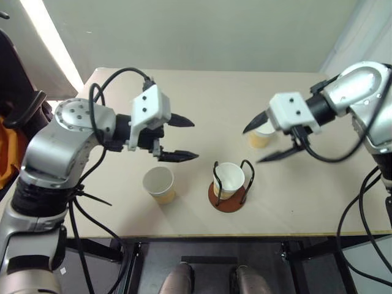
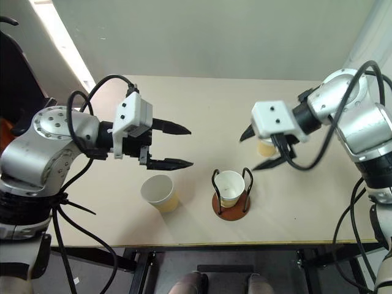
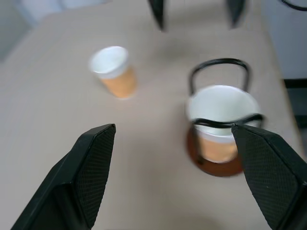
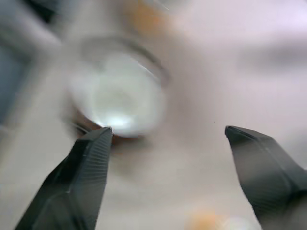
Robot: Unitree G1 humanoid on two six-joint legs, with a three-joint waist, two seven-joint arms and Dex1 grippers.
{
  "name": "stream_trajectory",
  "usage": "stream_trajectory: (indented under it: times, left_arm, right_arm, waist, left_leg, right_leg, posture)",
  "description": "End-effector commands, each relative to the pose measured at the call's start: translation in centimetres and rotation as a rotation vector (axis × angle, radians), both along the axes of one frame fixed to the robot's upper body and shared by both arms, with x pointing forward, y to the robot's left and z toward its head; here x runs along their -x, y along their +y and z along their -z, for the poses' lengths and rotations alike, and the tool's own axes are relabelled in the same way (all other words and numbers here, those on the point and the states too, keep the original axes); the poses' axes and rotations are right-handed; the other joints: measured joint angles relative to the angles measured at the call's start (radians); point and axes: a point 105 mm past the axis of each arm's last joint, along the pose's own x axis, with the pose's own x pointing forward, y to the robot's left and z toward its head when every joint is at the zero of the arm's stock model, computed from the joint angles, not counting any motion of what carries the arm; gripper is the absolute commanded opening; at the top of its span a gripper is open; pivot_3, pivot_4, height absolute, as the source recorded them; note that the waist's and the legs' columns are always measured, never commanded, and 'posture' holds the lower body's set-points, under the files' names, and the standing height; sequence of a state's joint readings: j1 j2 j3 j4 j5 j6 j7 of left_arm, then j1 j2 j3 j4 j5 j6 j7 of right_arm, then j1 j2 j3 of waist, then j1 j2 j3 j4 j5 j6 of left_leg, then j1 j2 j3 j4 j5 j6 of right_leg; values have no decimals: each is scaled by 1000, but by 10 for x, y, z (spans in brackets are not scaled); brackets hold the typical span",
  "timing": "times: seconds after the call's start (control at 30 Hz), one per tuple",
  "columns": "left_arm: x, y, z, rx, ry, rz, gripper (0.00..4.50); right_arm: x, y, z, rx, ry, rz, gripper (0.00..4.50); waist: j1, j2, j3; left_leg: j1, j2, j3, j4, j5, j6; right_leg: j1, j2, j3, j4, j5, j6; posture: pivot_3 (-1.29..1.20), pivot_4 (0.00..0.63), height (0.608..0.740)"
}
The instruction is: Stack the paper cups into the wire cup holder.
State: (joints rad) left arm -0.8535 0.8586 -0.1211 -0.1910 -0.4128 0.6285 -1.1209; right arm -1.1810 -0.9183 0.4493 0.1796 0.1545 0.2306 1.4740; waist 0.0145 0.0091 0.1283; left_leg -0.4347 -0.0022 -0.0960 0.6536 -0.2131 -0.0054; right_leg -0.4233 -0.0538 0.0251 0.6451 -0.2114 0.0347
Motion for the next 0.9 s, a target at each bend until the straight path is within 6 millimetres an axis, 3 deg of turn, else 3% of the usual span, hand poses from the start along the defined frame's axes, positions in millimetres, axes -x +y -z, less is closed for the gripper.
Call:
stream_trajectory:
  times: [0.03,0.17,0.3,0.53,0.63,0.9]
  left_arm:
    - [-15,2,-6,-22,-87,-75,4174]
    - [-20,0,-3,-28,-103,-80,4174]
    - [-17,-4,-2,-16,-109,-60,4174]
    - [-11,1,-1,-24,-105,-59,4174]
    - [-8,5,0,-26,-97,-71,4174]
    - [-4,9,1,-34,-91,-77,4174]
  right_arm:
    - [-35,-21,-5,-7,-103,159,3927]
    - [-62,-37,13,55,-135,246,3927]
    - [-83,-37,32,55,-123,310,3927]
    - [-92,-40,56,96,-62,348,3927]
    - [-94,-42,64,120,-51,356,3336]
    - [-90,-36,57,102,-33,311,435]
  waist:
    - [-1,0,0]
    - [-1,0,0]
    - [-2,0,0]
    - [-1,1,0]
    - [0,1,0]
    - [0,1,0]
  left_leg:
    - [0,0,0,0,0,0]
    - [0,0,0,-2,1,-2]
    - [-1,0,0,-8,2,-3]
    - [-4,1,0,-10,1,-7]
    - [-5,1,0,-8,0,-10]
    - [-5,1,1,-8,0,-10]
  right_leg:
    - [0,0,0,0,1,0]
    - [-3,0,0,1,3,2]
    - [-7,0,0,0,8,9]
    - [-11,1,0,-1,7,9]
    - [-11,1,0,-1,7,9]
    - [-11,1,0,0,7,9]
  posture:
    - [0,150,740]
    - [0,150,740]
    - [0,150,740]
    - [0,150,740]
    - [0,150,740]
    - [0,150,740]
